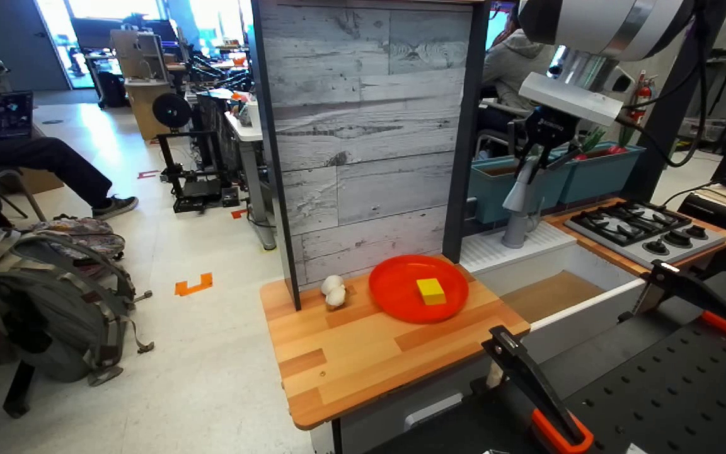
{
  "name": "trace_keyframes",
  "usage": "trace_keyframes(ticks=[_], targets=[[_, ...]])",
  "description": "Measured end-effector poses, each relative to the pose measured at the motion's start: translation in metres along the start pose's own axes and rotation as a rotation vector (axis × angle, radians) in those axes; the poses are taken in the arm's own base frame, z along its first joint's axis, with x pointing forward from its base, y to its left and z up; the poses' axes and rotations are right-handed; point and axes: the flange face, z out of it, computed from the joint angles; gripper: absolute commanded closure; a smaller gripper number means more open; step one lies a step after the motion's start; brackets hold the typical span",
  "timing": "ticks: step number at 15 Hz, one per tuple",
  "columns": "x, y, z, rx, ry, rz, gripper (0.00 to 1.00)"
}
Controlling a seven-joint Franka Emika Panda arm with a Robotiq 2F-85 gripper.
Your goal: Turn the tap nozzle to the right
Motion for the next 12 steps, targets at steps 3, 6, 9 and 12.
trace_keyframes(ticks=[3,6,9,12], targets=[[0.002,0.004,-0.002,-0.034,-0.020,-0.081,0.94],[0.006,0.010,-0.005,-0.062,-0.049,-0.185,0.94],[0.015,0.018,-0.007,-0.086,-0.092,-0.305,0.94],[0.021,0.020,-0.007,-0.110,-0.122,-0.419,0.94]])
